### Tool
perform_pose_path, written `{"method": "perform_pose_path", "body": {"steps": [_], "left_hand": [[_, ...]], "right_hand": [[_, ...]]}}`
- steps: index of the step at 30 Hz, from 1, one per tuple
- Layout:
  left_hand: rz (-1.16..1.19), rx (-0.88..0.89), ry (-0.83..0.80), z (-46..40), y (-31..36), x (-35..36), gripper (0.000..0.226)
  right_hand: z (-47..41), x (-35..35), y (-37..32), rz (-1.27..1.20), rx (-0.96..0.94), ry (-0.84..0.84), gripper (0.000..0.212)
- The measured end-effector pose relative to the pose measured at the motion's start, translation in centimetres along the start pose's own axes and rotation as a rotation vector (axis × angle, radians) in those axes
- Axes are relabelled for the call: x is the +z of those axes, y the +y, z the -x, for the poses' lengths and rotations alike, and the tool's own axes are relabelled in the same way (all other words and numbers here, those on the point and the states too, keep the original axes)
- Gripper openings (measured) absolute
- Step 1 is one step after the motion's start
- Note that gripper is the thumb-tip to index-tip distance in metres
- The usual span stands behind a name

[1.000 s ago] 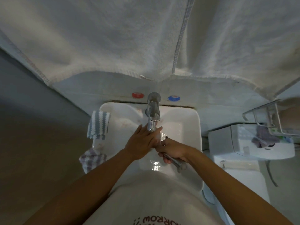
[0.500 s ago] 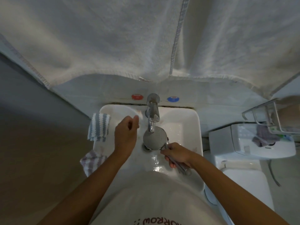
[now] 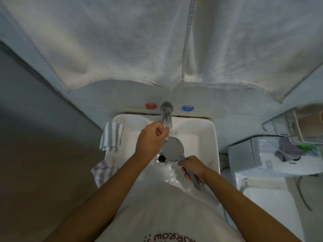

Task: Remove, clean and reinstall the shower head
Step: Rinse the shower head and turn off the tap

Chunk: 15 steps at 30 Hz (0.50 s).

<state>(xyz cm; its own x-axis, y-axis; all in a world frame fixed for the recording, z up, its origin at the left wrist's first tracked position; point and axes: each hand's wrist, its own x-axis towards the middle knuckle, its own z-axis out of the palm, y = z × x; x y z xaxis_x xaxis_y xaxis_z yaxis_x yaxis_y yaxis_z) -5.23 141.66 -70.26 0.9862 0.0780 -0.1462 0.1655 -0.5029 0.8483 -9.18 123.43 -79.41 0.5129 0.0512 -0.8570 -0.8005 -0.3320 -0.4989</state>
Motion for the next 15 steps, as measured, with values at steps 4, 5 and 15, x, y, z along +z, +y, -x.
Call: {"method": "perform_pose_path", "body": {"steps": [4, 5, 15], "left_hand": [[0.035, -0.052, 0.006, 0.7, -0.8, 0.2, 0.037], [0.026, -0.052, 0.017, 1.0, -0.9, 0.3, 0.038], [-0.160, -0.301, -0.199, 7.0, -7.8, 3.8, 0.041]], "right_hand": [[-0.3, -0.4, 0.9, -0.050, -0.008, 0.096, 0.010], [-0.3, -0.4, 1.2, -0.069, -0.013, 0.119, 0.010], [0.4, -2.8, 2.0, -0.274, -0.210, 0.391, 0.032]]}}
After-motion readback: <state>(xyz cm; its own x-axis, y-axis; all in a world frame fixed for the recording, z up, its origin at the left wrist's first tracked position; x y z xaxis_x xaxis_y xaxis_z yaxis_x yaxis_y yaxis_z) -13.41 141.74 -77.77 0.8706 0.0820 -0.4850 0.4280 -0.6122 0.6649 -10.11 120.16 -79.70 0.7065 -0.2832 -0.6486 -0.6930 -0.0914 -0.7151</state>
